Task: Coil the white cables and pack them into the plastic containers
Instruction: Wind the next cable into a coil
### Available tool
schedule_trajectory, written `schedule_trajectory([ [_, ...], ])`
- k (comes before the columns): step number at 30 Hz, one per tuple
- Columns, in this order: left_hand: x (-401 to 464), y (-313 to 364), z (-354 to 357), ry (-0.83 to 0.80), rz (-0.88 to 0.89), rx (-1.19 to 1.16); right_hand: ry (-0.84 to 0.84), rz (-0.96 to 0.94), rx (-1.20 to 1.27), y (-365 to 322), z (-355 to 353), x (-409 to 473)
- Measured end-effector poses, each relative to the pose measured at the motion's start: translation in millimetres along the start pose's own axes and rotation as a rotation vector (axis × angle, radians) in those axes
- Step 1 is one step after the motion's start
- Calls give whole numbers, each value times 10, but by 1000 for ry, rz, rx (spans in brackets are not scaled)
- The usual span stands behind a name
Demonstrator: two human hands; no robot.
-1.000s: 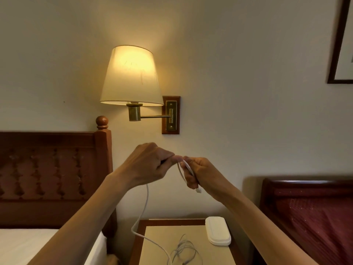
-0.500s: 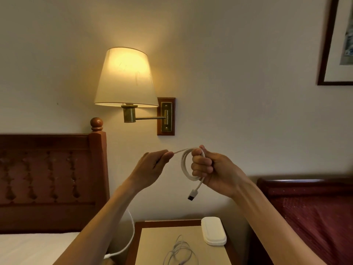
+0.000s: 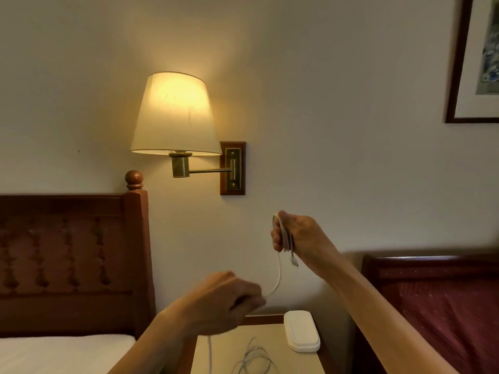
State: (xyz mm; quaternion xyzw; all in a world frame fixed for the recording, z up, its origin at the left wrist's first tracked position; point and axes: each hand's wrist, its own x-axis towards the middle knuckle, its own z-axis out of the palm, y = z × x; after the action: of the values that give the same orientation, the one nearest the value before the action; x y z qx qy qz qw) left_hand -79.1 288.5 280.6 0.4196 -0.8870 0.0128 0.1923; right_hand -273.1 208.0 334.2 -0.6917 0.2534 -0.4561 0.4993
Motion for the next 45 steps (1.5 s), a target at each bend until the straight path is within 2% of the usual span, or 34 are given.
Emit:
schedule_trajectory([
  [2,26,125,-225,164,84,26,2,-27,-177,58,63,-43],
  [5,100,67,-500,390,107,53,-98,-79,-335,78,148,-134],
  [7,192,-45,-591,507,97,84,-158,-99,-325,62,227,-186],
  [9,280,-131,-617,577,78,102,-185,-72,-176,14,274,-214],
  [19,384,-420,-345,648,43,-166,-335,179,677,-126,129,-220],
  [23,296,-600,-225,633,-39,-230,-290,179,728,-109,69,-145],
  [28,4,-1084,-46,661,-259,-225,-105,87,721,-305,-150,-99],
  [30,-99,-1114,-13,568,-373,-172,-56,69,650,-376,-209,-99],
  [32,-104,-851,-40,215,-468,-36,-14,51,548,-351,-207,-58],
  [34,-32,-434,-94,-163,-374,14,22,10,340,-275,-149,-10],
  [35,5,-223,-140,-262,-262,-30,36,-14,190,-225,-109,1],
  [36,36,-43,-220,-296,-159,-93,35,-31,40,-175,-65,-9],
  [37,56,64,-319,-245,-66,-142,18,-40,-91,-121,-20,-28],
  [40,131,18,-623,183,75,-156,-130,-73,-308,-2,89,-127],
  [42,177,-106,-724,400,72,-142,-237,-73,-282,1,134,-208],
  [45,246,-197,-655,535,26,-163,-225,-21,-200,-75,216,-280],
])
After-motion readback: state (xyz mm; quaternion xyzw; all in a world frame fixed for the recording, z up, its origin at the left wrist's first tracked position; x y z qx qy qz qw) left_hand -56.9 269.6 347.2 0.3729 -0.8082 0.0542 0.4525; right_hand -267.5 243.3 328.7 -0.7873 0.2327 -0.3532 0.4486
